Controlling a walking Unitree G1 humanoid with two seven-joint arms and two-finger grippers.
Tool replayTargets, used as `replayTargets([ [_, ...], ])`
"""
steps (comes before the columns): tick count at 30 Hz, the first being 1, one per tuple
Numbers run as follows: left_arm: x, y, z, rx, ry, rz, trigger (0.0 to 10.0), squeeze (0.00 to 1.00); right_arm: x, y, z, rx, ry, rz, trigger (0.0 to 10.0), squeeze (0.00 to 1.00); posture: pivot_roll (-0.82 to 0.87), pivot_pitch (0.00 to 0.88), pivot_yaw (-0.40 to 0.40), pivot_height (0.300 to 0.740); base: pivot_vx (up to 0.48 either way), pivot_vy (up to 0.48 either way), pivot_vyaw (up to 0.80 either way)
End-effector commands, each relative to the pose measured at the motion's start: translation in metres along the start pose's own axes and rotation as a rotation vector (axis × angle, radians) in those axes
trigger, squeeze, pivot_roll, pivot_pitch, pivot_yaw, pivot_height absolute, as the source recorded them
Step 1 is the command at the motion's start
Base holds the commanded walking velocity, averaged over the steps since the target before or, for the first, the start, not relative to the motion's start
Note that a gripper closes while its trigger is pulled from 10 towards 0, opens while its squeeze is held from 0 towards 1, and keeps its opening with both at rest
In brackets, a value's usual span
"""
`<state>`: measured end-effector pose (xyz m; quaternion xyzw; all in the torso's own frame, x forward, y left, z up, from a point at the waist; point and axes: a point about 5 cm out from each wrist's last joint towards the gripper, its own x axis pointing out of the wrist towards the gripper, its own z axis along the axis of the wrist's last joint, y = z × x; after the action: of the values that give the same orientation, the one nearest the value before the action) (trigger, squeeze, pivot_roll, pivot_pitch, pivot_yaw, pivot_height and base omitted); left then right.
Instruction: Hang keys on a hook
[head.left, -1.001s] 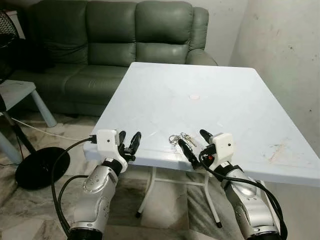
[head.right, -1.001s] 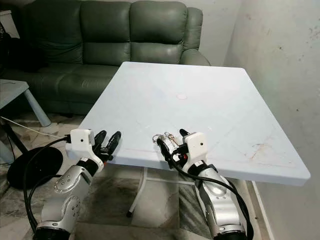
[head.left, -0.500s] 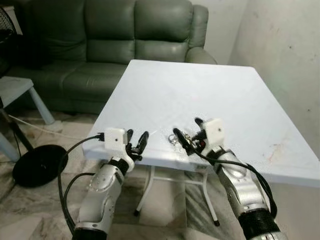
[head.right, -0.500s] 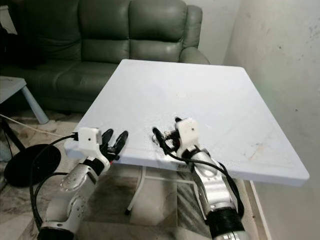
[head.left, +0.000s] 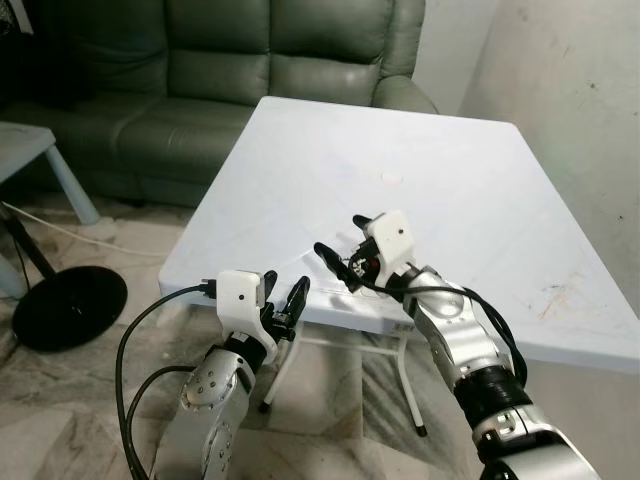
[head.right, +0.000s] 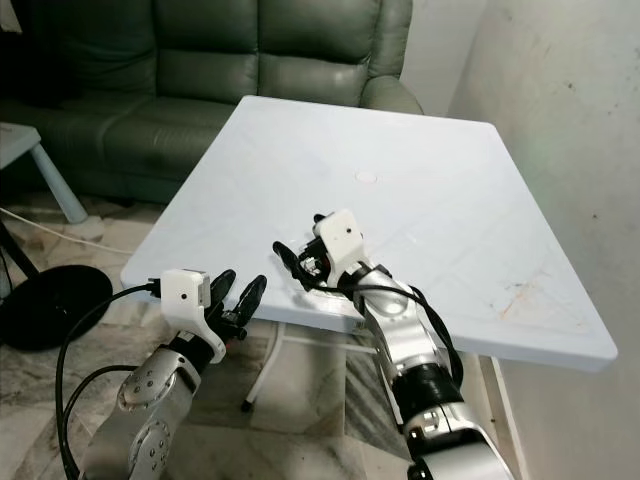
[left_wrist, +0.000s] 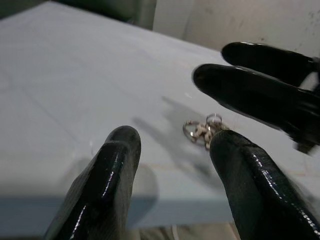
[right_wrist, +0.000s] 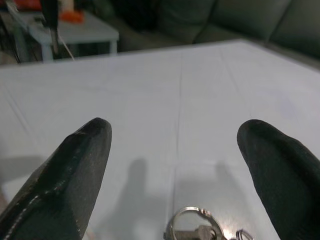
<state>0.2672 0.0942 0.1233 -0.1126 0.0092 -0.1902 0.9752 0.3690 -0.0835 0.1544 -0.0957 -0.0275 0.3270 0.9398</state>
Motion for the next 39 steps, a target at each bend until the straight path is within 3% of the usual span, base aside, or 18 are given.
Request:
replayTargets([
  [1, -0.003, -0.005, 0.002, -0.002, 0.003, -0.001, 10.0, 0.0, 0.004, -0.004, -0.001, 0.0, 0.034, -0.031, 10.0, 0.0, 0.35, 0.164, -0.082, 0.736, 0.0, 0.0, 0.0],
  [15, -0.024, -0.015, 0.008, -0.001, 0.014, 0.03, 10.0, 0.0, 0.006, -0.02, -0.016, 0.117, 0.168, -0.17, 10.0, 0.0, 0.36, 0.205, -0.085, 0.736, 0.0, 0.0, 0.0],
  [26, -0.026, -0.019, 0.007, -0.004, 0.03, 0.03, 10.0, 0.0, -0.005, -0.031, -0.014, 0.192, 0.052, -0.116, 10.0, 0.0, 0.35, 0.207, -0.074, 0.736, 0.0, 0.0, 0.0],
  [32, -0.027, -0.022, 0.007, -0.006, 0.041, 0.028, 10.0, 0.0, -0.008, -0.037, -0.013, 0.273, 0.021, -0.145, 10.0, 0.0, 0.35, 0.207, -0.072, 0.736, 0.0, 0.0, 0.0],
  [36, -0.027, -0.022, 0.006, -0.008, 0.042, 0.03, 10.0, 0.0, -0.01, -0.041, -0.015, 0.257, 0.027, -0.185, 10.0, 0.0, 0.35, 0.207, -0.072, 0.736, 0.0, 0.0, 0.0],
  [37, -0.027, -0.023, 0.006, -0.009, 0.042, 0.029, 10.0, 0.0, -0.01, -0.042, -0.015, 0.242, 0.037, -0.203, 9.3, 0.0, 0.35, 0.207, -0.072, 0.736, 0.0, 0.0, 0.0],
  [39, -0.027, -0.023, 0.007, -0.009, 0.042, 0.029, 10.0, 0.0, -0.009, -0.043, -0.016, 0.235, 0.057, -0.228, 9.1, 0.0, 0.35, 0.207, -0.072, 0.736, 0.0, 0.0, 0.0],
])
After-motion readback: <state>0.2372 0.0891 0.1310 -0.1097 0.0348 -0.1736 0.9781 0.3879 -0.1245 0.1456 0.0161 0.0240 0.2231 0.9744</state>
